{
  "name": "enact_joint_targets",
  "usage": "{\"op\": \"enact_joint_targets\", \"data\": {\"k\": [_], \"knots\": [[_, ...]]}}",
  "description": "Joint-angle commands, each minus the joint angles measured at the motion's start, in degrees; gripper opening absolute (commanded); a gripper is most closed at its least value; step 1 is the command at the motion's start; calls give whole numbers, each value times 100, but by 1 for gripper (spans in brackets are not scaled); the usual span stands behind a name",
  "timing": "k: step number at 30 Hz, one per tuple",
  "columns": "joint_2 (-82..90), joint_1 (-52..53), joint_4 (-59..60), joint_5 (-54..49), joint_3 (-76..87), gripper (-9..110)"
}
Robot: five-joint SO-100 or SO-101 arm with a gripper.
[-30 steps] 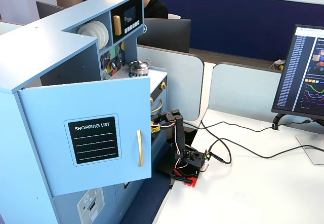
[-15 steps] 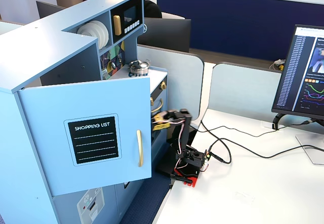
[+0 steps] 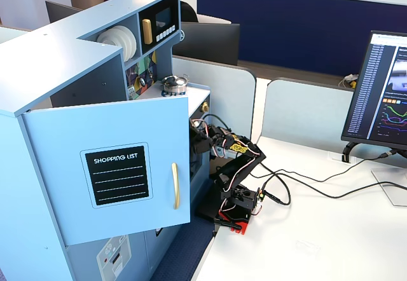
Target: Pick up the green pineapple from the left cabinet and place it in the green recipient
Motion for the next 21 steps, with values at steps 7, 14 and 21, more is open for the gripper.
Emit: {"op": "enact_joint_targets", "data": {"k": [7, 14, 21], "knots": [[105, 2461, 967, 686, -1371, 0], [-817, 3577, 369, 1125, -1934, 0], [-2654, 4184, -483, 1266, -3270, 0]]}}
